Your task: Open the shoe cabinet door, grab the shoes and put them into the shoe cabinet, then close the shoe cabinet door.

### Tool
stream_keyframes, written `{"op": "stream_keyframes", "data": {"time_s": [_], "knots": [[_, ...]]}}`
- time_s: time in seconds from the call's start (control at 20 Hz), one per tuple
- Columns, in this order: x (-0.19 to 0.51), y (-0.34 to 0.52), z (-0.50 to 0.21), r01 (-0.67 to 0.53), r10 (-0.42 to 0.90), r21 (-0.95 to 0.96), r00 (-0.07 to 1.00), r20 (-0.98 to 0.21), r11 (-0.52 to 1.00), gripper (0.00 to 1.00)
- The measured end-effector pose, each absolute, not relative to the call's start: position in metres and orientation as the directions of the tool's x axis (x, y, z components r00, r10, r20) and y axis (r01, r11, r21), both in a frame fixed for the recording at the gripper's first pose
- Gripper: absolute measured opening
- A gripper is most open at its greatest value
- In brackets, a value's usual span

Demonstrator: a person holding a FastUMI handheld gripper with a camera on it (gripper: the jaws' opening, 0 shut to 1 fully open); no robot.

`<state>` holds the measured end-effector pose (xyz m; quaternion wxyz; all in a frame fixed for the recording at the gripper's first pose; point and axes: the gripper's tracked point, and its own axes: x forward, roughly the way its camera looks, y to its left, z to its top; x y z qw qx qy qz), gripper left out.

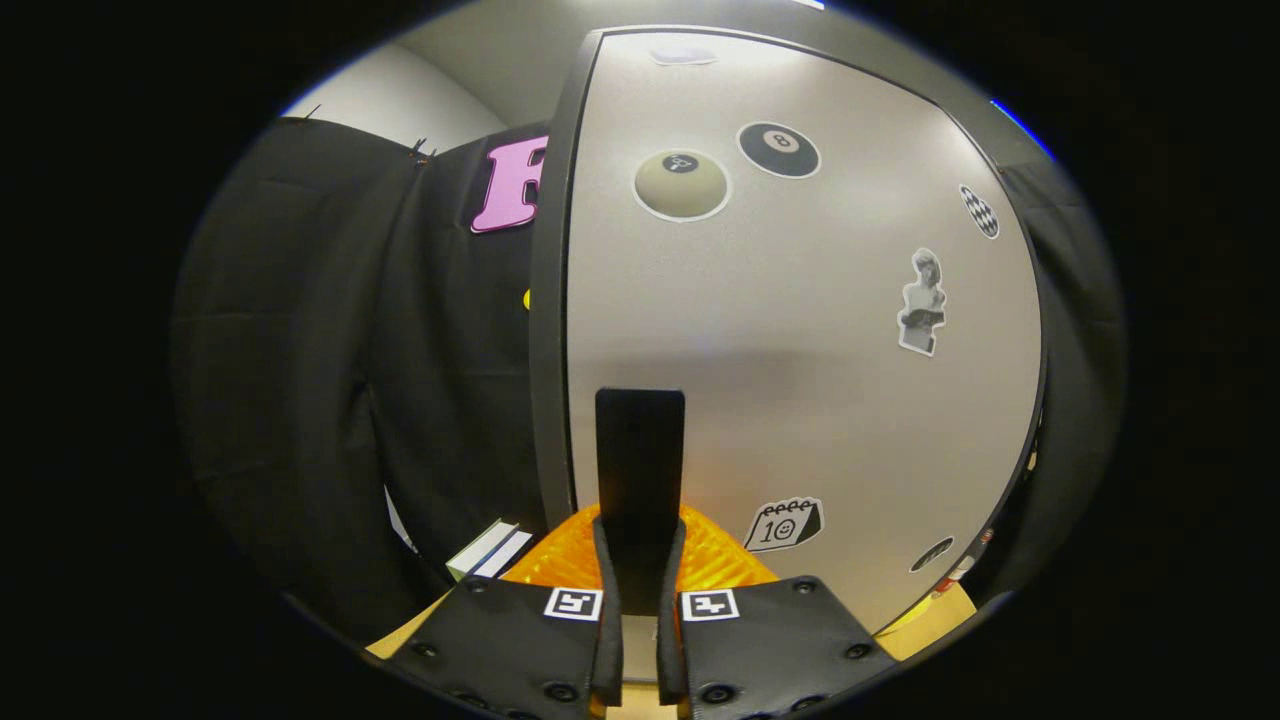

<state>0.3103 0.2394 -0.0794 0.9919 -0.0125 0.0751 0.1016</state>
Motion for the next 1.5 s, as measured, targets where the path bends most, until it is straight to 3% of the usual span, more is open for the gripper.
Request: {"op": "stream_keyframes", "data": {"time_s": [0.15,1.5], "knots": [[0.305,0.238,-0.079,-0.236,0.230,-0.018,0.959,-0.163,0.972,0.07],[0.220,0.197,-0.062,-0.274,0.271,-0.016,0.958,-0.090,0.962,0.07]]}}
